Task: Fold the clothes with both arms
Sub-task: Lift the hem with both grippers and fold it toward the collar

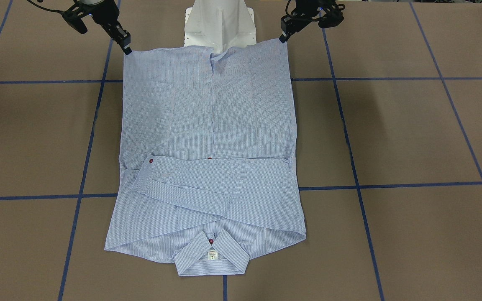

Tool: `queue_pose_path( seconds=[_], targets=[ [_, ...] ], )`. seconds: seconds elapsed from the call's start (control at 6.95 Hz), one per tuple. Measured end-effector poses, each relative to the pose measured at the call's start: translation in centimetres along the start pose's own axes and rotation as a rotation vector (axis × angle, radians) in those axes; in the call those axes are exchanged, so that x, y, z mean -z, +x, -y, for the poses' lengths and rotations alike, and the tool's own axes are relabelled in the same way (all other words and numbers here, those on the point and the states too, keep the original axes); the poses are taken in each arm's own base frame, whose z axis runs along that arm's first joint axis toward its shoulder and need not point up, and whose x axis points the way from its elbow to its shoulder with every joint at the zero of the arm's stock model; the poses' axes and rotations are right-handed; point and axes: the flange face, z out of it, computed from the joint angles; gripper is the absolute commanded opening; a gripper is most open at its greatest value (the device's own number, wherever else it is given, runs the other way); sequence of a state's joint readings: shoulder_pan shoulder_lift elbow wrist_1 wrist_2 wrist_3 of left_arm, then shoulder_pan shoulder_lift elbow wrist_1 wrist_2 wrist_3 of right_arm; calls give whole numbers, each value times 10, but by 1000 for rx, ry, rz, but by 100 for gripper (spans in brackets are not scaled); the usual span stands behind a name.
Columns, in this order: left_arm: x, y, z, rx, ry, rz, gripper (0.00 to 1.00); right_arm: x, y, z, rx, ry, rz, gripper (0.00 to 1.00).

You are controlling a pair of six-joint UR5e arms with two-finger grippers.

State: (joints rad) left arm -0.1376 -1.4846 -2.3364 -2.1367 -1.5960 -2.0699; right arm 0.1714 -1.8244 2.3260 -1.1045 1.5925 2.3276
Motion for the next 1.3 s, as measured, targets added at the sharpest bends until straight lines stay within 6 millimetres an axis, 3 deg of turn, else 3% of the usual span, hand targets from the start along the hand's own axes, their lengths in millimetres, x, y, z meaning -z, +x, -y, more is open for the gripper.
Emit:
queue_pose_path(
  seconds=[0.29, 0.58, 0.86, 1.15, 1.3],
  targets=[
    [3, 33, 40, -2, 51, -58, 0, 28, -53, 32, -87, -39, 61, 0],
    [8, 72, 94, -1, 103, -107, 0, 54, -126, 52, -120, -10, 77, 0],
    [13, 108, 149, 17, 164, -143, 0, 62, -196, 65, -132, 70, 52, 0],
    [15, 137, 200, -3, 224, -153, 0, 57, -226, 96, -81, 138, 35, 0],
    [6, 152, 224, -3, 253, -147, 0, 50, -239, 114, -67, 167, 27, 0]
  ],
)
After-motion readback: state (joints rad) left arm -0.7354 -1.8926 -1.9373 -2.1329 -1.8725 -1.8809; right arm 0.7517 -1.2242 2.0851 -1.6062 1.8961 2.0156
